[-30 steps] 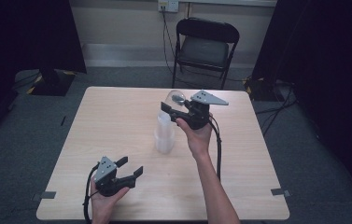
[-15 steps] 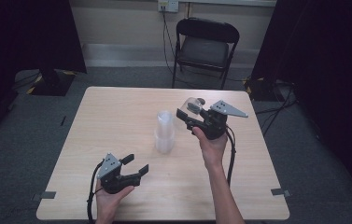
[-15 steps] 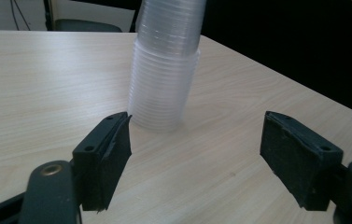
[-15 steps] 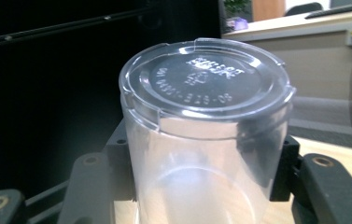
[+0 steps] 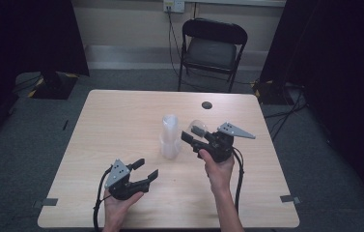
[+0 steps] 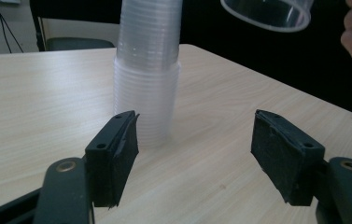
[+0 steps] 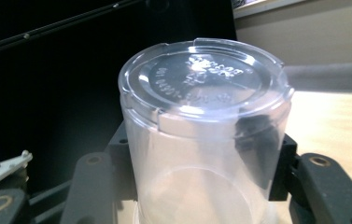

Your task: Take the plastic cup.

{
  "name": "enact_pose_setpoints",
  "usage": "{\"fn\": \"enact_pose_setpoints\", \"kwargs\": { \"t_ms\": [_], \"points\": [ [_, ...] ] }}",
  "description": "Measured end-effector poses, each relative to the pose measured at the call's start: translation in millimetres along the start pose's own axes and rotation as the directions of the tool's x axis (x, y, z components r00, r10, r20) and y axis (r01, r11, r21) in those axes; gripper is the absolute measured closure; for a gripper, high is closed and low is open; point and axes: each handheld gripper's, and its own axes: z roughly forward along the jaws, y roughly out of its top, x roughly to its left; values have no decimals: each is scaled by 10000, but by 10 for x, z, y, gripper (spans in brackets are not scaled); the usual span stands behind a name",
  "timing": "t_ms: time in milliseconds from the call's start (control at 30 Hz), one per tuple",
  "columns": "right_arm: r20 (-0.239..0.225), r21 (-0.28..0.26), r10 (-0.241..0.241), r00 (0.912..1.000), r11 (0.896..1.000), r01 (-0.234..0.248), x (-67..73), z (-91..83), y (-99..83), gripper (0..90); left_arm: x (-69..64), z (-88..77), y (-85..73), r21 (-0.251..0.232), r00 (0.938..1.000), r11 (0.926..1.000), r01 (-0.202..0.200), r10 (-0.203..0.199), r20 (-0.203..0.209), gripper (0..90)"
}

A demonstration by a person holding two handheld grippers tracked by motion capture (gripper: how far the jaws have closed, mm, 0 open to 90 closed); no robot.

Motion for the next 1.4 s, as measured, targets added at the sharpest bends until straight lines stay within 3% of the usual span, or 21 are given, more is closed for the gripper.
{"fn": "enact_pose_setpoints", "kwargs": {
  "t_ms": [167,400,467,567,667,833,967,1400],
  "points": [
    [-158,162,367,9992,9992,-364,11,-3,-174,447,-25,5,4,-260,9999,9996,-139,140,30,360],
    [-400,251,987,9943,9949,-977,14,-44,-377,453,-32,39,-12,-188,9989,9993,-318,324,328,390],
    [-721,228,1384,9877,9903,-1371,12,-56,-430,462,-40,56,-18,-219,9984,9994,-265,276,496,390],
    [-747,278,1594,9844,9871,-1577,23,-67,-509,464,-60,78,-25,-234,9979,9992,-329,342,548,394],
    [-963,203,2102,9729,9776,-2093,20,-91,-579,466,-84,94,-31,-226,9978,9990,-389,401,520,403],
    [-1093,210,2474,9627,9689,-2466,36,-105,-662,469,-135,128,-46,-238,9967,9983,-524,537,609,430],
    [-1243,236,2698,9549,9629,-2690,61,-100,-691,470,-166,157,-63,-188,9950,9975,-687,699,716,444],
    [-1594,472,2887,9441,9574,-2848,155,-59,-739,472,-255,199,-84,-508,9941,9941,-956,979,457,425]
  ]
}}
